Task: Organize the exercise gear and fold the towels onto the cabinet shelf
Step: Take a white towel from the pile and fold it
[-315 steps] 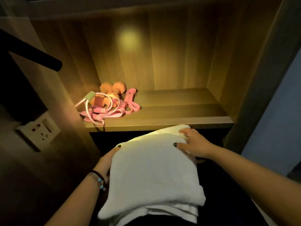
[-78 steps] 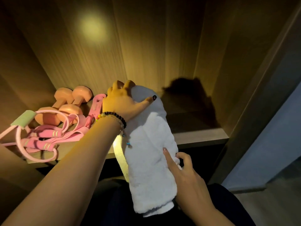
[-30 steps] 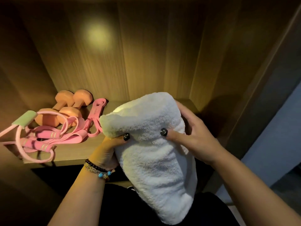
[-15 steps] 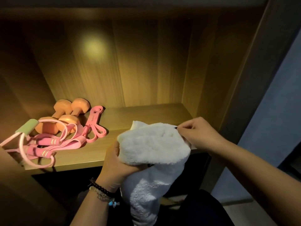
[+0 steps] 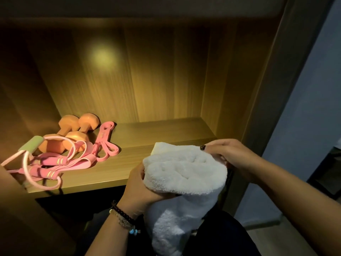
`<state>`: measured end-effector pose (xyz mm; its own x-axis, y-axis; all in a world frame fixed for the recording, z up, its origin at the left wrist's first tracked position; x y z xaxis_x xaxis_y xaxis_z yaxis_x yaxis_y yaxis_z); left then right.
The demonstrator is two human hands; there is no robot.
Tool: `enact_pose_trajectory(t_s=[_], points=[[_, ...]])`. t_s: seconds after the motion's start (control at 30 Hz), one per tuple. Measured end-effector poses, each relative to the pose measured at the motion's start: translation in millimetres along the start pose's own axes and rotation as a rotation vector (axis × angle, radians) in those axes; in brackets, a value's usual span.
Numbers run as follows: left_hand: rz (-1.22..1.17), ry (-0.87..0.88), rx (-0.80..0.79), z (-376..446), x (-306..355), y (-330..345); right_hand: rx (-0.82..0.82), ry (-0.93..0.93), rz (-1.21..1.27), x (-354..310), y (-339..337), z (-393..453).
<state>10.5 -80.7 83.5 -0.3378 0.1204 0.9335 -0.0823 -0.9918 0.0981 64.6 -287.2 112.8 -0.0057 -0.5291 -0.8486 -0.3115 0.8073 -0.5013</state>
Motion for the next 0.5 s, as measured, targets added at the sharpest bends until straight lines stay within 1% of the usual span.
enact_pose_trajectory(t_s=[0.07, 0.1, 0.17, 0.23, 0.33, 0.4, 0.43, 0.47, 0.5], points=[[-0.01, 0.009, -0.008, -4.3, -0.5, 5.5, -0.16, 0.078, -0.018, 10.4, 18.0, -0.8], [-0.014, 0.015, -0.021, -5.2, -0.6, 9.9, -0.183, 0.093, -0.023, 12.8, 22.2, -1.8], [-0.011, 0.031, -0.055, -4.6, 0.4, 19.6, -0.145, 0.054, -0.056, 9.2, 21.3, -3.5], [-0.024, 0.041, -0.083, -2.4, 1.6, 25.9, -0.001, -0.053, -0.122, 0.8, 10.7, -5.1], [-0.03, 0.046, -0.083, 2.9, 3.5, 26.3, 0.362, -0.383, -0.25, -25.9, -5.3, -25.5], [-0.056, 0.065, -0.072, 5.7, 6.1, 22.3, 0.535, -0.571, -0.258, -39.5, -9.5, -46.8], [-0.067, 0.078, -0.059, 7.1, 5.7, 19.8, 0.571, -0.599, -0.2, -38.8, -13.8, -50.9], [-0.082, 0.097, -0.056, 8.9, 6.5, 18.3, 0.563, -0.591, -0.078, -34.5, -20.8, -48.6], [-0.108, 0.124, -0.05, 10.5, 9.5, 17.2, 0.503, -0.551, 0.111, -27.9, -27.0, -41.9]])
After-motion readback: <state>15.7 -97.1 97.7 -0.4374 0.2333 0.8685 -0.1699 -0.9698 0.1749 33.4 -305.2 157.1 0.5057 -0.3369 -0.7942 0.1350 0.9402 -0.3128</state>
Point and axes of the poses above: each hand's wrist, its own z-axis towards the middle knuckle, its own y-axis out of the palm, x = y × z, the point moved 10 cm from there along z, towards the middle knuckle, and after that the axes turned 9 degrees about -z, right-handed, at the moved point
